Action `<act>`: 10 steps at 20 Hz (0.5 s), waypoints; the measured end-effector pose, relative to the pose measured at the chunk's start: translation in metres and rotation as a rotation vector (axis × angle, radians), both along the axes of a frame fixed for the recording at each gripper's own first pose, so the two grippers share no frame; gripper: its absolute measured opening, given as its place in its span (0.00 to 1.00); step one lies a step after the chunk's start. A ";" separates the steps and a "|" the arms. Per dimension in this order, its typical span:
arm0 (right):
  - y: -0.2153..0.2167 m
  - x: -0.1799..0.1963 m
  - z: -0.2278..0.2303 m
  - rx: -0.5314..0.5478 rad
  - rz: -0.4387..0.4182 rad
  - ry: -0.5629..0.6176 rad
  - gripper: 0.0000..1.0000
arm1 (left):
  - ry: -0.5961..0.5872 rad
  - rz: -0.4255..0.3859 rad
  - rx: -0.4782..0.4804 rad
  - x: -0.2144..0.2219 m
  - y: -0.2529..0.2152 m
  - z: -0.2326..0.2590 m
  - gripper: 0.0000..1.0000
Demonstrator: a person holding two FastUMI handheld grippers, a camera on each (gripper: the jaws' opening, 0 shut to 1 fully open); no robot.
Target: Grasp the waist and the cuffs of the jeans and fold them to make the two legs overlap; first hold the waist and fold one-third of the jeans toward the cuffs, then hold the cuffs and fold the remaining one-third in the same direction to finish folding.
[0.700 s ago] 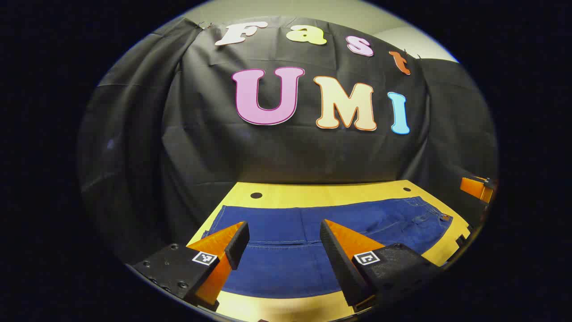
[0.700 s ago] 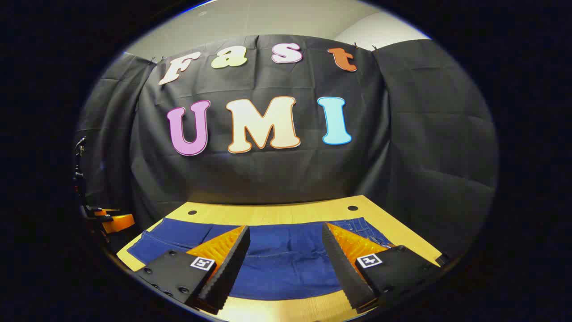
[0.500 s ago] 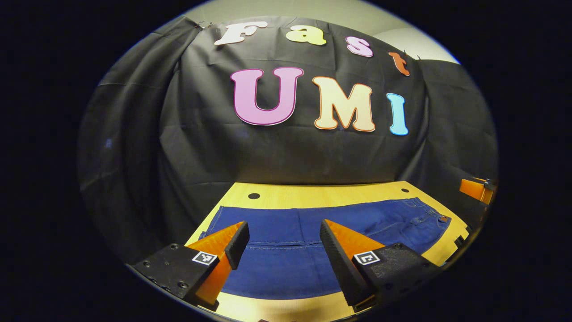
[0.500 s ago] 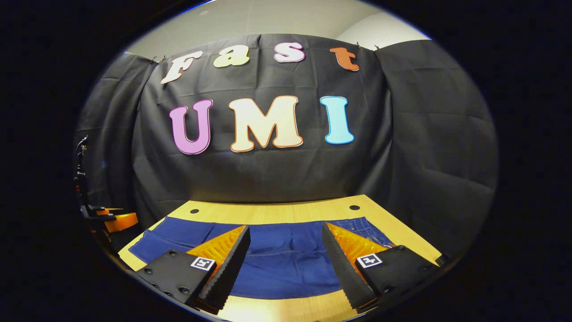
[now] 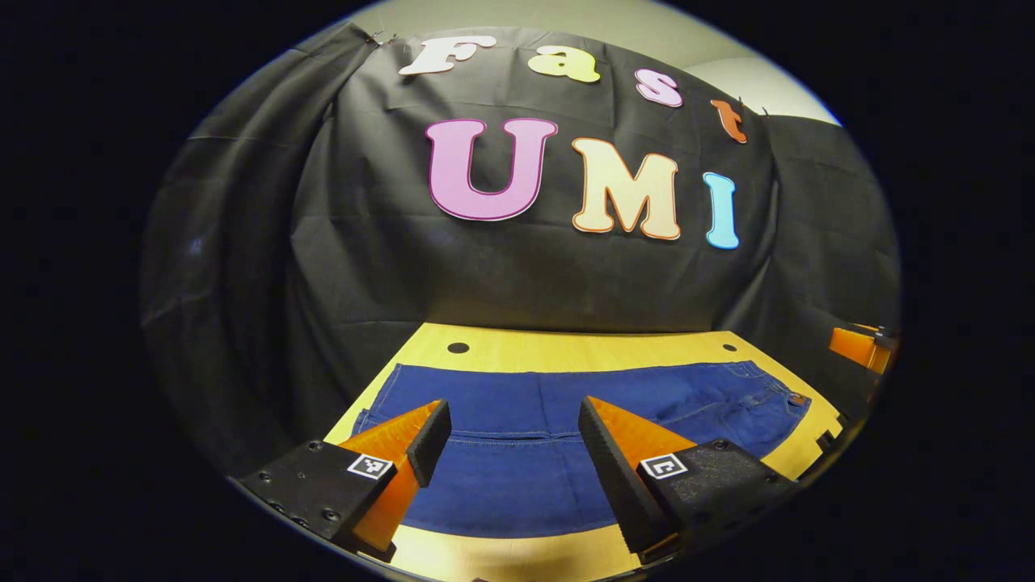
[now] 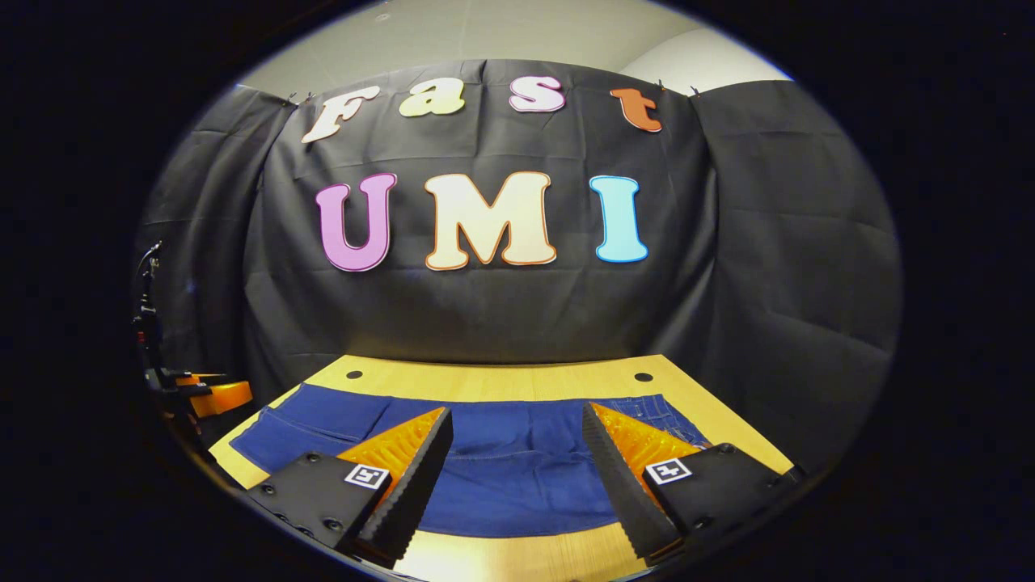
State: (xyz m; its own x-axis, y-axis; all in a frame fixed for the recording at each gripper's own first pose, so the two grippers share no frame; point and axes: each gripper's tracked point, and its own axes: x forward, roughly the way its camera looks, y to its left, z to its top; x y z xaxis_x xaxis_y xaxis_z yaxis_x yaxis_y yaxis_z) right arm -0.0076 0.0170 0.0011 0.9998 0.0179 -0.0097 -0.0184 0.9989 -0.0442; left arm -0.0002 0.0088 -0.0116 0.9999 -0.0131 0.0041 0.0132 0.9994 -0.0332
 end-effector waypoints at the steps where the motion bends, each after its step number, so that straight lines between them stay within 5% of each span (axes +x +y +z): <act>1: 0.000 -0.001 -0.002 -0.002 0.002 0.001 0.99 | 0.001 -0.002 0.003 0.000 0.004 -0.002 0.95; 10: -0.003 -0.009 -0.008 -0.054 0.013 0.051 0.99 | 0.109 -0.103 0.085 0.001 0.056 -0.025 0.95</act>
State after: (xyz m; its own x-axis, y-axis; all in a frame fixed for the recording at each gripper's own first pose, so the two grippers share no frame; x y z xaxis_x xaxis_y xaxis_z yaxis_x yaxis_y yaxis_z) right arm -0.0164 0.0139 -0.0068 0.9977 0.0286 -0.0617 -0.0345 0.9948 -0.0963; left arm 0.0010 0.0646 -0.0371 0.9877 -0.1110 -0.1097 0.1164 0.9922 0.0446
